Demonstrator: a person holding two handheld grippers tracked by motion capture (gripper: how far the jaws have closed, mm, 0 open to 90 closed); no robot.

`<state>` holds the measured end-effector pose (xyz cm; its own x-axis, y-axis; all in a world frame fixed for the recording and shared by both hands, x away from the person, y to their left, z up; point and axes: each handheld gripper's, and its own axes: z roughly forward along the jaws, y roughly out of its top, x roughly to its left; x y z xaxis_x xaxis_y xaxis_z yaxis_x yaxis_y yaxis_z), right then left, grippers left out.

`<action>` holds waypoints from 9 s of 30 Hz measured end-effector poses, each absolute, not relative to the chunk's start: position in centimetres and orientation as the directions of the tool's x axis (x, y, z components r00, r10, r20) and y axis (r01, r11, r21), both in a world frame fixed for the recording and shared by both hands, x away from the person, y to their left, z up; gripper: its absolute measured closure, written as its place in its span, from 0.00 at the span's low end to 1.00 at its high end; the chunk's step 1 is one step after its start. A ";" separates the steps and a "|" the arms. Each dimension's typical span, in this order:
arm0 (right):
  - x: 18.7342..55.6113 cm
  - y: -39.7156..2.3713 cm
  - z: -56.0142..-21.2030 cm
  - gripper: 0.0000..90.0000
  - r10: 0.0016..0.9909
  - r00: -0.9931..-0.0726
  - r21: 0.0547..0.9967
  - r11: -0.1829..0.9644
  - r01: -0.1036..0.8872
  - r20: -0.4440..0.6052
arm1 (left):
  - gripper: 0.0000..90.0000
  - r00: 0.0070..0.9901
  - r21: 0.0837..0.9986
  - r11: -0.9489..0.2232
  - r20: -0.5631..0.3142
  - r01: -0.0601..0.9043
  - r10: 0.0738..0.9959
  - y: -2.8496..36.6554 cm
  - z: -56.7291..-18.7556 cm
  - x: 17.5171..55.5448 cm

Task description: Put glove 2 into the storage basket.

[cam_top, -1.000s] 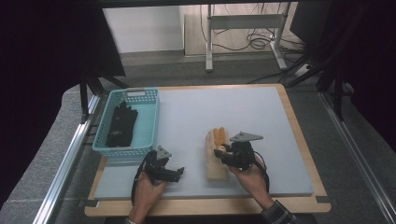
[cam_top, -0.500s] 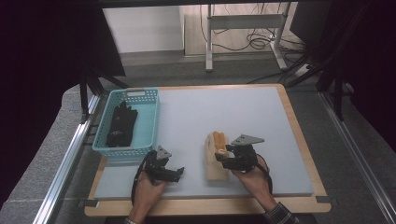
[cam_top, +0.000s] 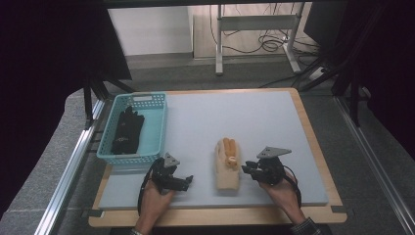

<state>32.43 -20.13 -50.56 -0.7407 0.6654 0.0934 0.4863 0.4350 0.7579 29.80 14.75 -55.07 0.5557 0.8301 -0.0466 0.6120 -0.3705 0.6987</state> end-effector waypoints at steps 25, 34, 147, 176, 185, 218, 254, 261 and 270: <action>31.7 -17.7 -53.2 0.96 0.596 -0.798 0.729 0.508 0.459 0.087 | 0.02 0.555 0.699 -0.370 -0.047 0.612 0.830 14.8 -55.1 29.8; 32.0 -15.4 -53.3 0.95 0.573 -0.815 0.730 0.519 0.444 0.089 | 0.03 0.555 0.700 -0.369 -0.047 0.612 0.831 14.8 -55.1 29.8; 33.7 -25.1 -53.2 0.14 0.773 -0.632 0.724 0.462 0.511 -0.048 | 0.00 0.673 0.613 -0.511 -0.046 0.603 0.738 6.9 -51.2 35.5; 33.7 -25.1 -53.3 0.14 0.774 -0.632 0.724 0.463 0.511 -0.048 | 0.70 0.695 0.589 -0.521 -0.096 0.617 0.713 6.9 -51.4 36.8; 33.7 -25.1 -53.3 0.14 0.773 -0.632 0.724 0.463 0.511 -0.049 | 0.81 0.690 0.627 -0.502 -0.080 0.596 0.720 7.7 -49.6 37.1; 33.7 -25.1 -53.2 0.14 0.774 -0.632 0.725 0.462 0.511 -0.048 | 0.80 0.514 0.681 -0.389 0.021 0.620 0.857 16.0 -40.9 39.1; 33.7 -25.1 -53.3 0.14 0.774 -0.632 0.726 0.461 0.511 -0.046 | 0.77 0.114 0.451 -0.114 0.028 0.885 0.993 26.4 -47.1 45.2; 33.7 -25.1 -53.3 0.14 0.774 -0.632 0.726 0.460 0.511 -0.046 | 0.75 0.128 0.403 -0.126 0.022 0.906 0.992 25.1 -49.0 46.7; 33.7 -25.1 -53.3 0.14 0.774 -0.632 0.726 0.461 0.511 -0.046 | 0.47 0.173 0.375 -0.152 -0.022 0.914 0.985 24.1 -50.0 47.7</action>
